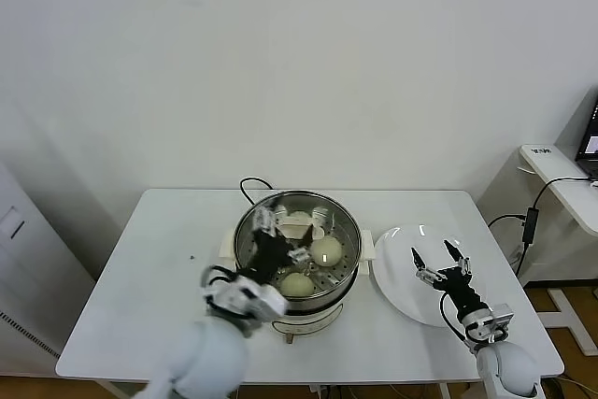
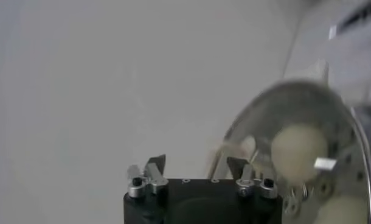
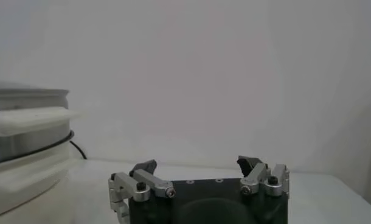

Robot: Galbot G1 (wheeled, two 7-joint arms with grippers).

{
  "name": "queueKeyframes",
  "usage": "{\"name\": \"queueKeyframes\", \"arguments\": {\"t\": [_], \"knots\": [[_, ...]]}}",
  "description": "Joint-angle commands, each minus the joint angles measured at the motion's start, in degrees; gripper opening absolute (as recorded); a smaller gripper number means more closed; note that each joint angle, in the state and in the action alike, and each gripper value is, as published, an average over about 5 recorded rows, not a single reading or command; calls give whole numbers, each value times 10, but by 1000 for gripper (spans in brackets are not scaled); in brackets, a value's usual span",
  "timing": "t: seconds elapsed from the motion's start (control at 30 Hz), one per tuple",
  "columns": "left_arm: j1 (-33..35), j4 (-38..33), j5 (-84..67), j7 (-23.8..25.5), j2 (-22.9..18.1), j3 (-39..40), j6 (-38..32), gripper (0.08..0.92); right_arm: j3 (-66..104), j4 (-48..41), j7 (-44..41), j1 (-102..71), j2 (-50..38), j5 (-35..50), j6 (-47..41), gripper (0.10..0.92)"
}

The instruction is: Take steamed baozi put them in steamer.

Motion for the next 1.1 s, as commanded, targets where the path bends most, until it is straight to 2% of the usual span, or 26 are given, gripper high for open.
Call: {"name": "queueKeyframes", "arguments": {"t": [0.03, 0.37, 0.7, 1.1], "knots": [[9, -25, -621, -120, 45, -246, -26, 818, -8, 7, 40, 9, -5, 28, -28, 823], [27, 110, -537, -133, 59, -312, -99, 823, -18, 30, 74, 6, -19, 27, -33, 823], [22, 217, -533, -127, 65, -315, -99, 823, -15, 61, 94, 7, -2, 32, -56, 823], [27, 276, -551, -122, 68, -311, -101, 823, -15, 70, 114, 3, 1, 14, -75, 823]]}}
